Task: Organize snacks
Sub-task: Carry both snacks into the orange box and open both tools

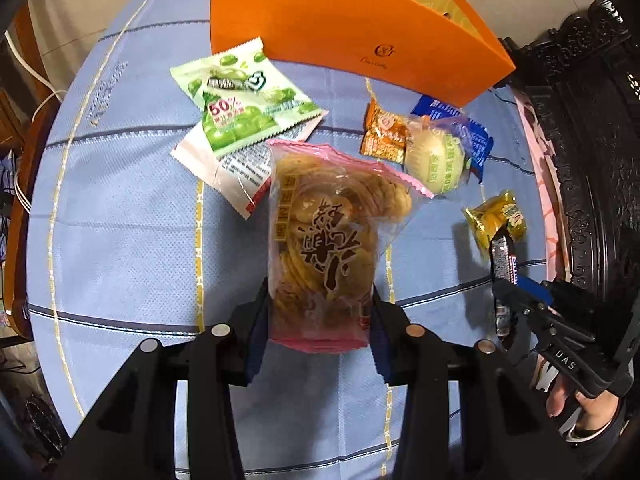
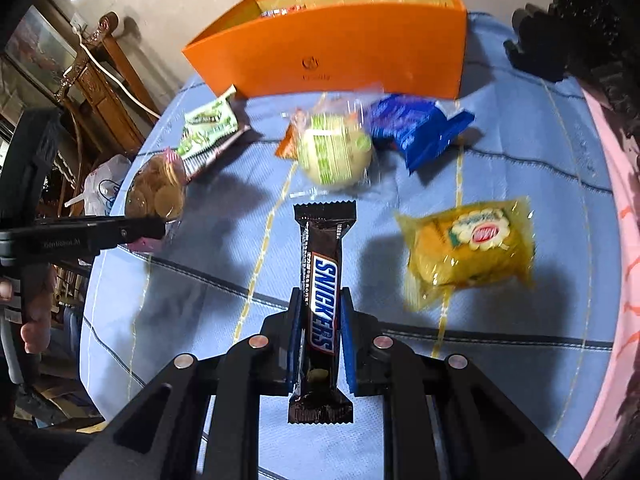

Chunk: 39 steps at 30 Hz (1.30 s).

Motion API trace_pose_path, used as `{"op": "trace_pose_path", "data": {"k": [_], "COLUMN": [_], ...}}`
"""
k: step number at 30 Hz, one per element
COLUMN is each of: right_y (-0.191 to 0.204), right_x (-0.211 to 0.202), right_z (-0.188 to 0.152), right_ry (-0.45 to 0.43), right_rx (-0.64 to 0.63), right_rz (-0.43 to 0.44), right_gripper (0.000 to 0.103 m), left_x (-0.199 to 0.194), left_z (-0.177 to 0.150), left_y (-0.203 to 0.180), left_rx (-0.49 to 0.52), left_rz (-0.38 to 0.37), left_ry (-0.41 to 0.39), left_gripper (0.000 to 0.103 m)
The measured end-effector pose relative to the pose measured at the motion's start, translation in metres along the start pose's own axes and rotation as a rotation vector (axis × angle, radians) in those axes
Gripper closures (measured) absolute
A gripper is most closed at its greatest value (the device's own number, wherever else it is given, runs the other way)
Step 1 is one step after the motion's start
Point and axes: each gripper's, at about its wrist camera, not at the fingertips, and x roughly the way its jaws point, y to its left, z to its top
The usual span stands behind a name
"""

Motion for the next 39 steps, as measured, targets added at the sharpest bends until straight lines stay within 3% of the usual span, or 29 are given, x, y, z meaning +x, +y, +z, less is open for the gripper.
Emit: {"op": "trace_pose_path", "data": {"k": [5,9,16,20,26,31,32,33,35,37,39], "right_y": [-0.001,-0.007,-0.018,-0.021,-0.034,-0.049,-0.051,-0.053,-0.059,-0.065,-0.069], "right_x": [-0.027,-0.05,-0.078,-0.076,-0.057,-0.029,-0.025,-0.022,-0.022,-0.027,-0.028], "right_z": [0.014,0.047,0.117,0.158,0.219,0.255,0.258,0.261,0.261,0.252,0.24], "right_ry": [-0.052,-0.128,-0.253,-0.292,-0.324,-0.323,-0.323,-0.332,-0.366,-0.395,-0.383], "right_rx": [-0.024,-0.025,-0.004,0.0,0.033,0.072,0.081,0.091,0.13,0.166,0.187], "right_rz": [-0.009,-0.026,-0.018,-0.016,-0.001,-0.01,-0.019,-0.041,-0.089,-0.05,-0.018], "right_gripper": [0.086,0.086,0.086,0.086,0.086,0.083,0.08,0.06,0.042,0.038,0.036], "left_x": [-0.025,-0.047,-0.078,-0.079,-0.059,-0.038,-0.035,-0.034,-0.039,-0.047,-0.049], "left_z": [0.007,0.024,0.09,0.139,0.207,0.239,0.243,0.244,0.243,0.236,0.228], "left_y": [-0.004,-0.006,-0.022,-0.033,-0.033,-0.027,-0.026,-0.024,-0.021,-0.015,-0.012], "left_rx": [0.021,0.032,0.077,0.114,0.095,0.06,0.048,0.035,-0.013,-0.025,-0.022], "left_rz": [0.007,0.002,0.018,0.061,0.062,0.03,0.021,0.023,0.059,0.002,0.01], "left_ry": [-0.054,-0.106,-0.198,-0.231,-0.231,-0.213,-0.216,-0.223,-0.26,-0.301,-0.281], "left_gripper": [0.061,0.061,0.061,0.061,0.061,0.059,0.055,0.034,0.005,0.005,0.005]}}
